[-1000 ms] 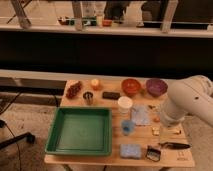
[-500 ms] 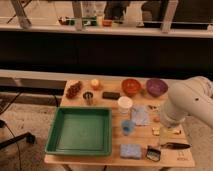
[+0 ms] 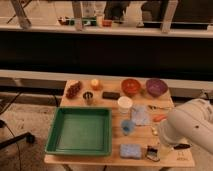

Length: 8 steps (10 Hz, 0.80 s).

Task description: Wipe purple bowl with sponge

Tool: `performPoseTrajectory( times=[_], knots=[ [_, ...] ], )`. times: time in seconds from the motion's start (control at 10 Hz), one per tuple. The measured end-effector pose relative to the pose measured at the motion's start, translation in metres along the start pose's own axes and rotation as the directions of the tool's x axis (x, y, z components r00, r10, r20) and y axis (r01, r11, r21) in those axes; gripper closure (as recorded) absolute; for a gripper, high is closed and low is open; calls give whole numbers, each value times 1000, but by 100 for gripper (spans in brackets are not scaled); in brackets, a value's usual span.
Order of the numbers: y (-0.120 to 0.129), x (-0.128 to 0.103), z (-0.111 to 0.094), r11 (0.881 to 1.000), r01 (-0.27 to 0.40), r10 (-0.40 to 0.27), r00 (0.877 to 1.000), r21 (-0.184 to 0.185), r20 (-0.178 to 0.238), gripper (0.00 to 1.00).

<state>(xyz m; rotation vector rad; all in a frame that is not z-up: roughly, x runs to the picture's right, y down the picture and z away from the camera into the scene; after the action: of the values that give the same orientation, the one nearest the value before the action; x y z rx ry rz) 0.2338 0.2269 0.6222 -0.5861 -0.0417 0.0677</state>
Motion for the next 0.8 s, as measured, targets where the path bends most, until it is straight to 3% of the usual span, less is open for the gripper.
performPoseTrajectory(
  times=[0.4, 0.8],
  knots=[
    [13, -28, 22, 995, 102, -102, 993, 3, 52, 20],
    [25, -44, 41, 990, 139, -138, 986, -3, 90, 20]
  ],
)
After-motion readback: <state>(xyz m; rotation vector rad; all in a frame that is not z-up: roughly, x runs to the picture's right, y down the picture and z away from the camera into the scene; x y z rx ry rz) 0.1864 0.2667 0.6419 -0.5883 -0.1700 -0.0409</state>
